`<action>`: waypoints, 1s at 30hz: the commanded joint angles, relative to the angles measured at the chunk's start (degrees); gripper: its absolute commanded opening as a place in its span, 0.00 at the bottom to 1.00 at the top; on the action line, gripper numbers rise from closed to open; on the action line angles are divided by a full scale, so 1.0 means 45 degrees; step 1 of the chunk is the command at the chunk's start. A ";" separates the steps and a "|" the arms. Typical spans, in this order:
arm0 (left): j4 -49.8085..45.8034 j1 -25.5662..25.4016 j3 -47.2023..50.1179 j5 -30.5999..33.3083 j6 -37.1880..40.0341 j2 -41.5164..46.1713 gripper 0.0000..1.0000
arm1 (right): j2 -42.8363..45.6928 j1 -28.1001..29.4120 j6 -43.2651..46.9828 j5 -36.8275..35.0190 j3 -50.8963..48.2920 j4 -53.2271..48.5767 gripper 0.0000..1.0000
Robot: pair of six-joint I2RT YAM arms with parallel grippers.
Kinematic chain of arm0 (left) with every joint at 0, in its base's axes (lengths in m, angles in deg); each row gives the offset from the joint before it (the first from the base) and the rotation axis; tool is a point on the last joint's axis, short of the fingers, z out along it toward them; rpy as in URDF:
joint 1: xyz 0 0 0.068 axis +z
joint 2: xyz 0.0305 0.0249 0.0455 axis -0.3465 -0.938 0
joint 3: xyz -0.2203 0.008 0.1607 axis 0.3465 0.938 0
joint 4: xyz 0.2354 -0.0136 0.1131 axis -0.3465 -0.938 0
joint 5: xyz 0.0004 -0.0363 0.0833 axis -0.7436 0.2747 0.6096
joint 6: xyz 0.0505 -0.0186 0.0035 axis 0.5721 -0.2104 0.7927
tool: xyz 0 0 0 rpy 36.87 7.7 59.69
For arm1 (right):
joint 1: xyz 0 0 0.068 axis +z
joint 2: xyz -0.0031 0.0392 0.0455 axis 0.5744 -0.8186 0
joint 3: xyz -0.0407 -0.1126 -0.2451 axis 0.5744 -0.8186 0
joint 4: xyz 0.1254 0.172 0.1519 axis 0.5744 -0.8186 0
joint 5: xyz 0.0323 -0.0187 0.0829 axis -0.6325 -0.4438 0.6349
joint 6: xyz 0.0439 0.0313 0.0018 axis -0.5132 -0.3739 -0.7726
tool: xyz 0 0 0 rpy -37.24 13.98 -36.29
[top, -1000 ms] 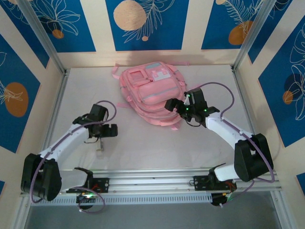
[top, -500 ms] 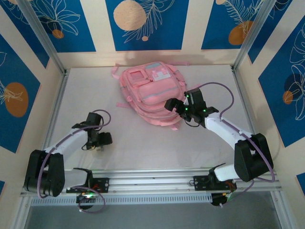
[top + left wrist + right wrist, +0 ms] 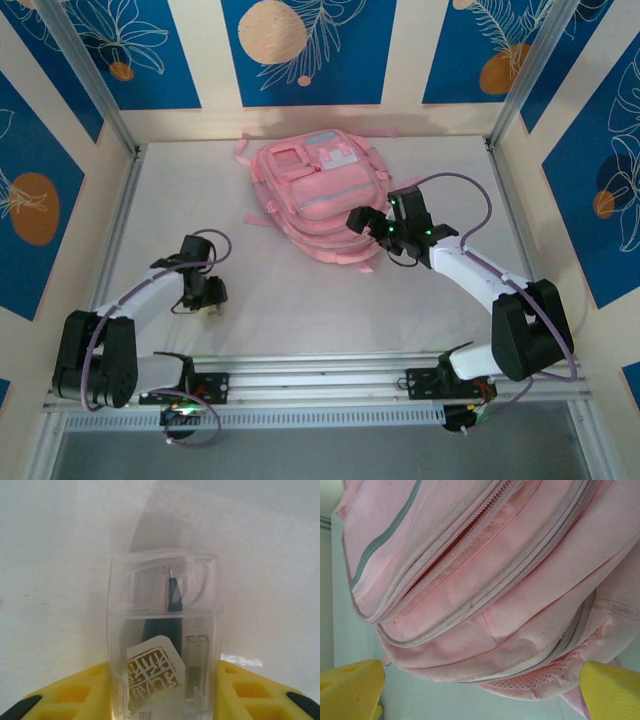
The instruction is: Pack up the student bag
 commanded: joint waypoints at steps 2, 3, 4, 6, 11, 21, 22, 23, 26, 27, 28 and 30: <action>0.0069 0.0037 -0.0383 -0.1207 -0.0556 0.0559 0.40 | 0.0114 0.0133 0.0745 0.1078 -0.0416 0.0844 1.00; 0.0198 0.0017 -0.0596 -0.1575 -0.0841 0.0708 0.40 | 0.0085 0.0201 0.0965 0.1624 -0.0507 0.1232 1.00; 0.0410 0.0028 -0.0798 -0.1940 -0.1226 0.0822 0.40 | 0.0025 0.0276 0.1175 0.2134 -0.0546 0.1567 0.99; 0.0992 -0.0036 -0.1109 -0.2636 -0.1961 0.0950 0.38 | -0.0068 0.0507 0.1487 0.2837 -0.0576 0.2059 0.98; 0.2497 -0.0646 -0.2197 -0.3373 -0.3388 0.0727 0.37 | -0.0368 0.1339 0.2321 0.4265 -0.0511 0.3138 0.97; 0.5916 -0.2458 -0.3406 -0.3995 -0.5926 -0.0126 0.36 | -0.1844 0.3171 0.3033 0.6292 0.0251 0.4858 0.88; 0.6014 -0.2656 -0.3500 -0.3995 -0.6034 -0.0152 0.37 | -0.1979 0.3355 0.3044 0.6209 0.0354 0.4975 0.88; 0.6098 -0.2833 -0.3561 -0.3995 -0.6132 -0.0156 0.37 | -0.2136 0.3514 0.3043 0.6160 0.0476 0.5089 0.88; 0.6458 -0.3313 -0.3558 -0.4083 -0.6523 -0.0176 0.37 | -0.2563 0.3801 0.3063 0.5882 0.0881 0.5132 0.88; 0.6566 -0.3460 -0.3509 -0.4093 -0.6658 -0.0156 0.37 | -0.2731 0.3845 0.3063 0.5782 0.1046 0.5142 0.88; 0.6731 -0.3593 -0.3430 -0.4069 -0.6809 -0.0133 0.37 | -0.2854 0.3881 0.3044 0.5749 0.1145 0.5166 0.87; 0.7026 -0.3871 -0.3254 -0.3996 -0.7069 -0.0106 0.37 | -0.3045 0.3927 0.3006 0.5710 0.1321 0.5214 0.86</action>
